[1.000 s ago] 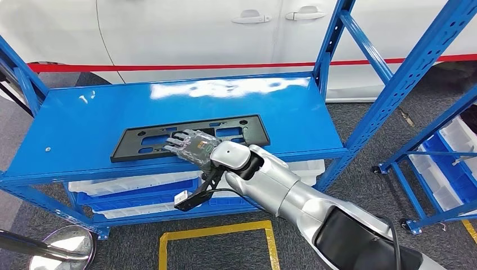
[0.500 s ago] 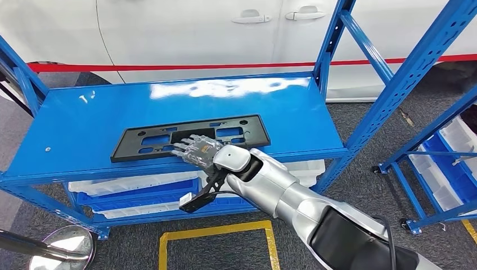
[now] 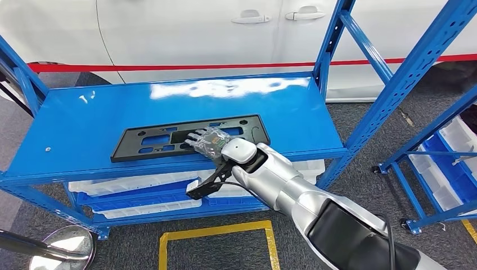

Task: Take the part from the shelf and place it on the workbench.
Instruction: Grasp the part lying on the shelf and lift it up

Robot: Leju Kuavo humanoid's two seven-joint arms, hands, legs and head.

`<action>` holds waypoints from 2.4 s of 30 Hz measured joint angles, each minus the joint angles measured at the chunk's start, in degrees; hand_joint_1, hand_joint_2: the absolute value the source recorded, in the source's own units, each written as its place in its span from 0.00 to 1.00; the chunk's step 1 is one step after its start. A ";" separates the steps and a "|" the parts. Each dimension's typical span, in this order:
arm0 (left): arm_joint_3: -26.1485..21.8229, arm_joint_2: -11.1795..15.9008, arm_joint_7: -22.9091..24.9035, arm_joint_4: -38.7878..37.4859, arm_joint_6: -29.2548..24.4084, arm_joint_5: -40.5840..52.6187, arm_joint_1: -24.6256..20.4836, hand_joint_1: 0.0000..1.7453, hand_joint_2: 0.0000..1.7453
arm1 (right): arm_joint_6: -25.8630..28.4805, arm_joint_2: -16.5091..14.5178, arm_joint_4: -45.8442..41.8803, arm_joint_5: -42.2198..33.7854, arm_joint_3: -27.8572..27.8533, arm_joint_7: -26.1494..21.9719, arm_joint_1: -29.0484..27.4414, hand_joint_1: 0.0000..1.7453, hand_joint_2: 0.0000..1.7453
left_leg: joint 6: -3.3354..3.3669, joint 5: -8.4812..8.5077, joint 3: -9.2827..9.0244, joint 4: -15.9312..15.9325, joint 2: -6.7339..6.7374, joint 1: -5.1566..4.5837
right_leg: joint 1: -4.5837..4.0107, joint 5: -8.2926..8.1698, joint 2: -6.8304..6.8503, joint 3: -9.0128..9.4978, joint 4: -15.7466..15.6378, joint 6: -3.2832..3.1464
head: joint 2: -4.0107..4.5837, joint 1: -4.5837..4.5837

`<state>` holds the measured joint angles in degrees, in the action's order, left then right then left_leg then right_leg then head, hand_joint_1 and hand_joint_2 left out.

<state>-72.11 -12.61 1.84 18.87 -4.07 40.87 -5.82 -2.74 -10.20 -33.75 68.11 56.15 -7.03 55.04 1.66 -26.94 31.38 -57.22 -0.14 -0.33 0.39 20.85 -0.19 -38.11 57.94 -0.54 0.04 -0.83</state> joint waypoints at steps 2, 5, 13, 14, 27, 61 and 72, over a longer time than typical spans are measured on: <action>0.01 0.00 0.10 -0.05 0.13 0.03 -0.01 0.00 0.00 | 0.00 -0.12 0.68 0.12 -0.86 0.26 0.76 0.00 1.00 | 0.00 0.00 0.00 0.00 0.00 0.00 | 0.00 0.00 0.00 0.00 0.00 0.00 | 0.00 0.00; 0.01 -0.03 0.32 -0.09 0.23 0.15 -0.01 0.00 0.00 | -0.06 -0.26 1.28 0.34 -1.58 0.43 1.51 0.00 1.00 | 0.00 0.00 -0.01 0.00 0.00 0.00 | -0.01 0.00 0.00 0.00 0.00 0.00 | -0.01 0.00; 0.01 -0.15 0.47 -0.47 0.25 0.33 -0.02 0.00 0.00 | -0.02 -0.27 2.30 0.61 -2.55 0.82 2.71 0.00 1.00 | 0.00 0.00 -0.01 0.00 0.00 0.00 | -0.01 0.00 0.00 0.00 0.00 0.00 | -0.01 0.00; 0.01 -0.15 0.48 -0.51 0.26 0.34 -0.02 0.00 0.00 | -0.02 -0.27 2.37 0.61 -2.60 0.82 2.74 0.00 1.00 | 0.00 0.00 -0.01 0.00 0.00 0.00 | -0.01 0.00 0.00 0.00 0.00 0.00 | -0.01 0.00; 0.01 -0.17 0.48 -0.81 0.83 0.40 -0.03 0.00 0.00 | -0.24 -0.27 2.97 1.00 -3.22 0.75 2.68 0.00 0.25 | 0.00 0.00 -0.01 0.00 0.00 0.00 | -0.01 0.00 0.00 0.00 0.00 0.00 | 0.00 0.00; 0.69 -0.98 1.05 -0.84 2.27 2.07 -0.01 0.00 0.00 | 0.86 0.13 4.45 6.43 -6.37 0.62 -0.65 0.10 1.00 | 0.00 0.00 -0.02 0.00 0.01 0.00 | -0.01 0.00 -0.01 -0.01 -0.01 0.00 | -0.01 0.00; 1.60 -0.96 1.14 -0.86 2.55 3.27 0.05 0.00 0.00 | 1.46 1.03 3.54 7.21 -7.84 1.34 -1.74 1.00 1.00 | 0.00 0.00 -0.03 0.00 0.01 0.00 | -0.01 0.00 -0.01 0.00 -0.01 0.00 | 0.00 0.00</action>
<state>-70.51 -13.57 2.97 18.00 -1.52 44.14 -5.78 -1.28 -9.17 -30.21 75.32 48.31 -5.69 53.30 1.66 -26.94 31.35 -57.22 -0.13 -0.33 0.38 20.85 -0.21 -38.12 57.94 -0.54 0.04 -0.83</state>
